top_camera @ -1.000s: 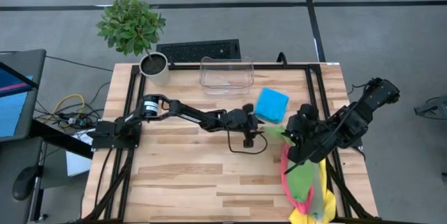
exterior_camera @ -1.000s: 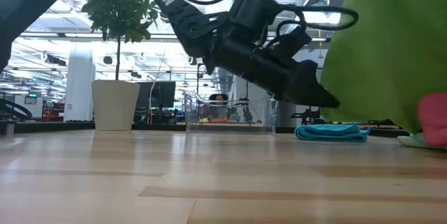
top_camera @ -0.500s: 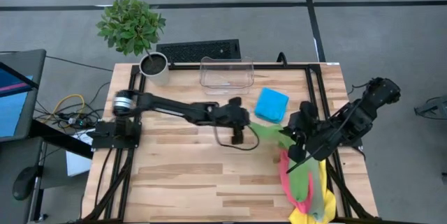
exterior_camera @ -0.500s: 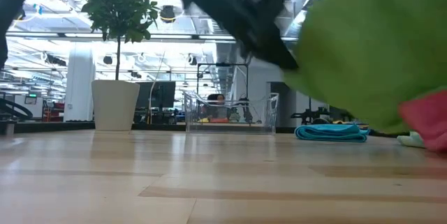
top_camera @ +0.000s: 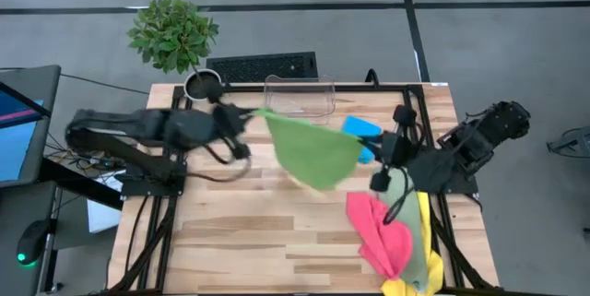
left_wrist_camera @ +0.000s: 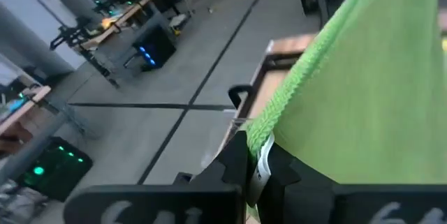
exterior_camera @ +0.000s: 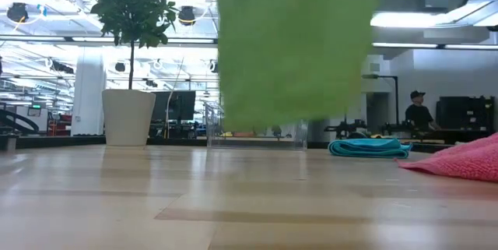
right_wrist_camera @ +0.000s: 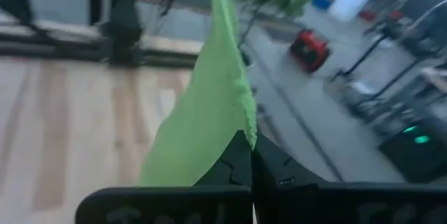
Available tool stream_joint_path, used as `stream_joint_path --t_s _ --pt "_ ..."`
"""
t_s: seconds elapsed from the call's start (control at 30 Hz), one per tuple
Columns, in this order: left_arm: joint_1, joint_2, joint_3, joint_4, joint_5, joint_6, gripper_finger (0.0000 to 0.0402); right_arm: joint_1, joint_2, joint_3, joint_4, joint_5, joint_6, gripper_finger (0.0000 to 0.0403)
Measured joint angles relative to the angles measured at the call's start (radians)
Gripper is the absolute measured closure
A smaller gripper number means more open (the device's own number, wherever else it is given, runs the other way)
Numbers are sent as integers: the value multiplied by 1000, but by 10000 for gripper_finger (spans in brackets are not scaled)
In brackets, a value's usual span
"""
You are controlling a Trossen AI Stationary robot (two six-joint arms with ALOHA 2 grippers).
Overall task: Fold microfiber towels
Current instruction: Fold the green microfiber towel
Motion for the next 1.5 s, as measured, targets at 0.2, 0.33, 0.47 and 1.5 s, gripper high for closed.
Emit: stream_joint_path --t_s 0.2,0.33,0.47,1.5 --pt "76 -52 0 -121 67 -105 401 -132 3 1 198 -160 -196 392" --pt "83 -25 -1 -233 88 -178 401 -213 33 -17 197 -258 -190 392" --pt "92 -11 -1 -315 32 -197 401 -286 51 -54 181 -284 -191 392" --pt "142 -10 -131 -469 278 -303 401 -290 297 -64 151 -294 -106 390"
